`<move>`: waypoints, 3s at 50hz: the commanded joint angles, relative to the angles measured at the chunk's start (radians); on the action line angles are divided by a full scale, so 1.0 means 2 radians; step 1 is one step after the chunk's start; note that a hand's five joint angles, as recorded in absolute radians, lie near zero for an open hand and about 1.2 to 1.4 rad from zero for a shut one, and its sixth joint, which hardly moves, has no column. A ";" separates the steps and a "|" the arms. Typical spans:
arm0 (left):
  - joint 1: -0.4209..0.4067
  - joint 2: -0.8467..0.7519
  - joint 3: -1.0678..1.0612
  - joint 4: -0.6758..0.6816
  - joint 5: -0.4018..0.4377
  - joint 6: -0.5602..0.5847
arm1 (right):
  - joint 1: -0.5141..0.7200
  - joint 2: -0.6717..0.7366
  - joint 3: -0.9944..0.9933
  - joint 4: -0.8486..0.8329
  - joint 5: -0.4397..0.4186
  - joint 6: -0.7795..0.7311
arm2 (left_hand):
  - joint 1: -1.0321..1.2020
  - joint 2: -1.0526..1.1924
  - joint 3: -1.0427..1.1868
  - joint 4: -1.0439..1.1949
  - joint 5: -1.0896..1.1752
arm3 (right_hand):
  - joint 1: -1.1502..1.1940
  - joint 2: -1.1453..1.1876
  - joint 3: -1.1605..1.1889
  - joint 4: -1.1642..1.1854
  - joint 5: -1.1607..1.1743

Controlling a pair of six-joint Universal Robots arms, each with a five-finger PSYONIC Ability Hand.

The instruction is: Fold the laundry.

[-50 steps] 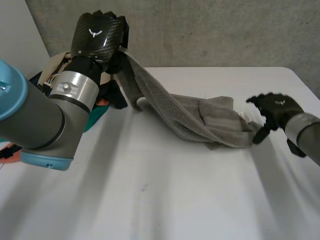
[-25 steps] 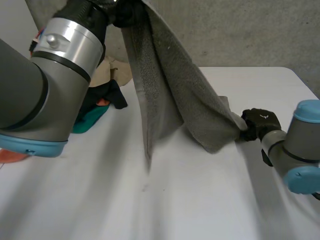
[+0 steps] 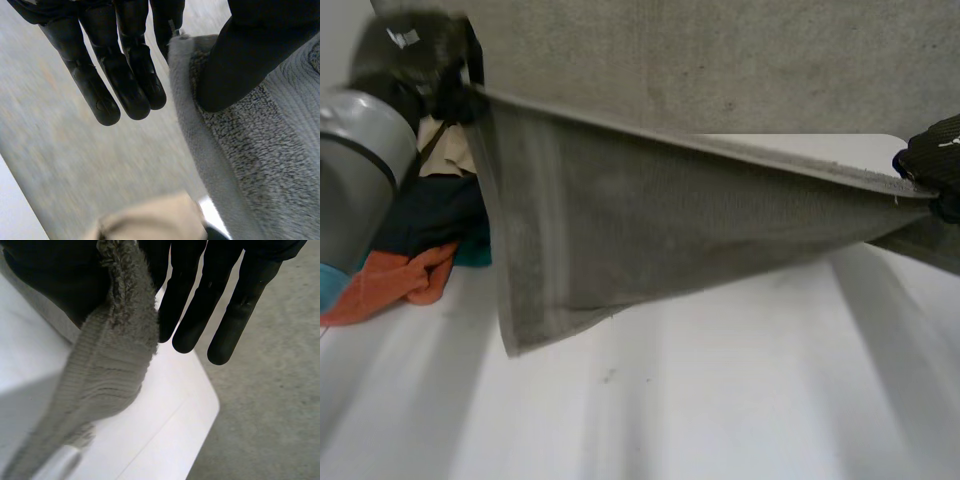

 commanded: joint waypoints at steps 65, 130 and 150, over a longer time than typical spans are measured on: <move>0.008 -0.119 -0.159 0.299 0.034 0.048 | -0.013 0.179 0.069 -0.187 0.066 0.197 | 0.125 0.100 0.101 0.097 0.121 | 0.079 0.058 0.053 0.049 0.063; -0.008 -0.223 0.224 0.371 -0.030 0.159 | 0.046 0.120 -0.087 -0.570 0.136 0.001 | 0.125 0.100 0.101 0.097 0.121 | 0.130 0.109 0.104 0.100 0.114; 0.000 -0.213 0.021 0.332 -0.019 0.138 | 0.059 0.161 -0.017 -0.510 0.095 0.069 | 0.125 0.100 0.101 0.097 0.121 | 0.130 0.109 0.104 0.100 0.114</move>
